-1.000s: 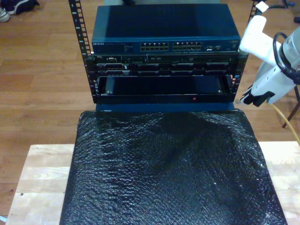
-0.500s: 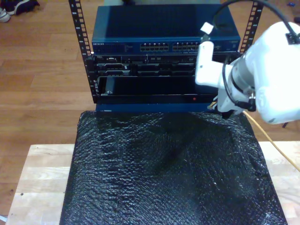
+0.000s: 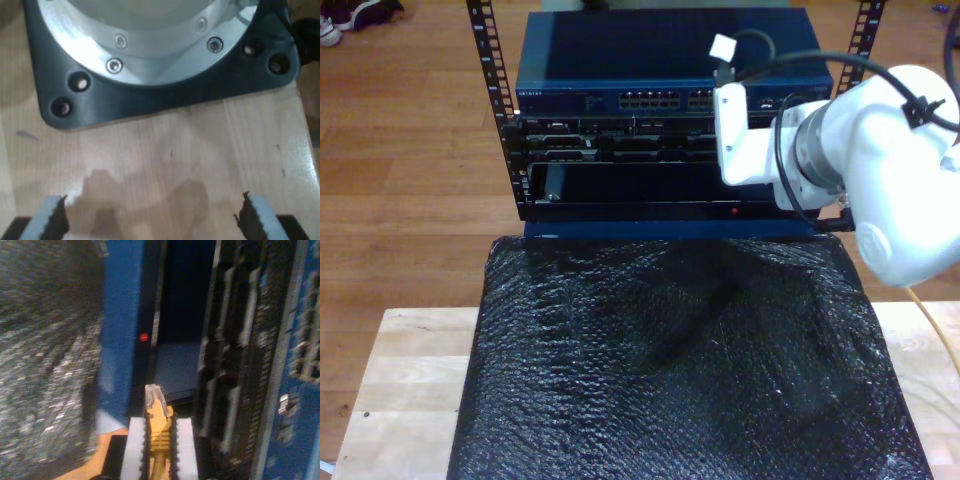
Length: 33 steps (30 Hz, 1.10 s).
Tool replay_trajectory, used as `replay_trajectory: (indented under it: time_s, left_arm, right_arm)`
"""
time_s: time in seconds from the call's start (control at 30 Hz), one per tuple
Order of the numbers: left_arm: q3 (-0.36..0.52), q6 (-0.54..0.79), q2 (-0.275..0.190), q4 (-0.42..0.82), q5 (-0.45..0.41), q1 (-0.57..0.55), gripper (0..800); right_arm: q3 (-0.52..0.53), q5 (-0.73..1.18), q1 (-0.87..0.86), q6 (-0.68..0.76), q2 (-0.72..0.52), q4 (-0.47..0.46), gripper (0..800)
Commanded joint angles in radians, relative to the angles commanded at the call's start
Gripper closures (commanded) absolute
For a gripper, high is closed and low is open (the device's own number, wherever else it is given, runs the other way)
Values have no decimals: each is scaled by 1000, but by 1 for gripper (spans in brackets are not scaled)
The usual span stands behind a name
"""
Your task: Grab the cable and plug it in
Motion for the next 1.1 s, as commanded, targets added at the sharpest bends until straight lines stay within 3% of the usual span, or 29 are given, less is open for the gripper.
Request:
replay_trajectory:
  time_s: [0.3, 0.77, 0.93, 1.1]
  left_arm:
    - [0, 0, 0, 0, 0, 0, 0]
    - [0, 0, 0, 2, 0, 0, 0]
    - [0, 0, 0, 0, 0, 0, 0]
    - [0, 0, 0, 0, 0, 0, 0]
  right_arm:
    - [3, -114, 2, 0, 6, -2, 800]
    - [112, -387, -2, -71, 51, -38, 800]
    - [195, -499, -3, -74, 43, -40, 800]
    - [206, -523, -2, -75, 51, -43, 800]
